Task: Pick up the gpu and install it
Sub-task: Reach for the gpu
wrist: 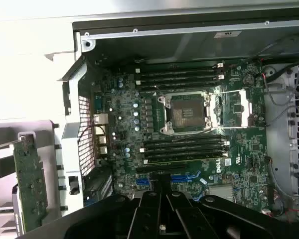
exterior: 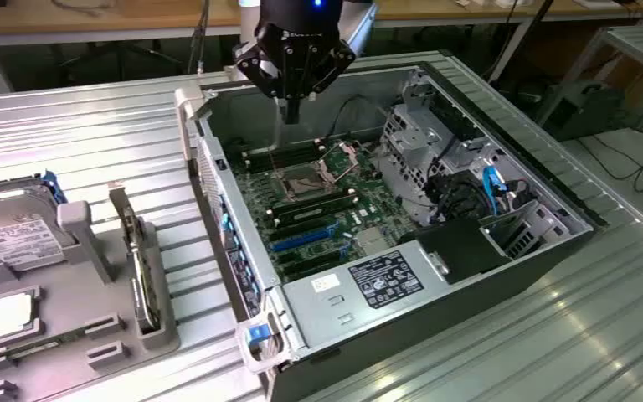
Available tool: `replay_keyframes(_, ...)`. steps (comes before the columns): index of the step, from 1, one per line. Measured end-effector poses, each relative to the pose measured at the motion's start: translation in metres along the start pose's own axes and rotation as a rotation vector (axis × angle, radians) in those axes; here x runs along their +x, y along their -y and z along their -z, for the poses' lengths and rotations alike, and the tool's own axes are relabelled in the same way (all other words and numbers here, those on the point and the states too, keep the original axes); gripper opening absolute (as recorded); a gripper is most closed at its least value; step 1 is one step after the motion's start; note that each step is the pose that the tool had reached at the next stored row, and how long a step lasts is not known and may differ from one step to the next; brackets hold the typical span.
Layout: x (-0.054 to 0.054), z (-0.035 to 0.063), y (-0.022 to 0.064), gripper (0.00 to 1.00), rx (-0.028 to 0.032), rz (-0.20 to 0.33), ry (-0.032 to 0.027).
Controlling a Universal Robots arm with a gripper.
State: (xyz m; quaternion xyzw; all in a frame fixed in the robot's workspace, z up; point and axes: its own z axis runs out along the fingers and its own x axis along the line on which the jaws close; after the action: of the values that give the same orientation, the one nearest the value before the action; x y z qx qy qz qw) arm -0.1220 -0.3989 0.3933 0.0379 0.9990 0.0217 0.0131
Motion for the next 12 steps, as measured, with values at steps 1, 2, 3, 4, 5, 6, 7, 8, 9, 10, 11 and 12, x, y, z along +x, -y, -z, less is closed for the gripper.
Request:
replay_keyframes(1, 0.0, 0.0, 0.0, 0.11, 0.0, 0.0, 0.0)
replay_keyframes(2, 0.001, 0.0001, 0.0001, 0.11, 0.0001, 0.0, -0.0001)
replay_keyframes(3, 0.004, 0.0002, 0.0003, 0.11, 0.0002, 0.0, -0.0001)
replay_keyframes(4, 0.007, 0.0002, 0.0005, 0.11, 0.0, 0.0, 0.0)
replay_keyframes(5, 0.01, 0.0003, 0.0008, 0.11, 0.0, 0.0, 0.0)
replay_keyframes(6, 0.013, 0.0004, 0.001, 0.11, 0.0001, 0.0, 0.0)
replay_keyframes(7, 0.015, 0.0004, 0.0012, 0.11, 0.0001, 0.0, 0.0)
replay_keyframes(8, 0.018, 0.0005, 0.0014, 0.11, 0.0001, 0.0, 0.0)
replay_keyframes(9, 0.022, 0.0007, 0.0017, 0.11, 0.0001, 0.0, -0.0001)
replay_keyframes(10, 0.026, 0.0008, 0.002, 0.11, 0.0001, 0.0, -0.0001)
replay_keyframes(11, 0.035, 0.001, 0.0027, 0.11, 0.0, 0.0, 0.0)
replay_keyframes(12, 0.042, 0.0012, 0.0032, 0.11, 0.0, 0.0, 0.0)
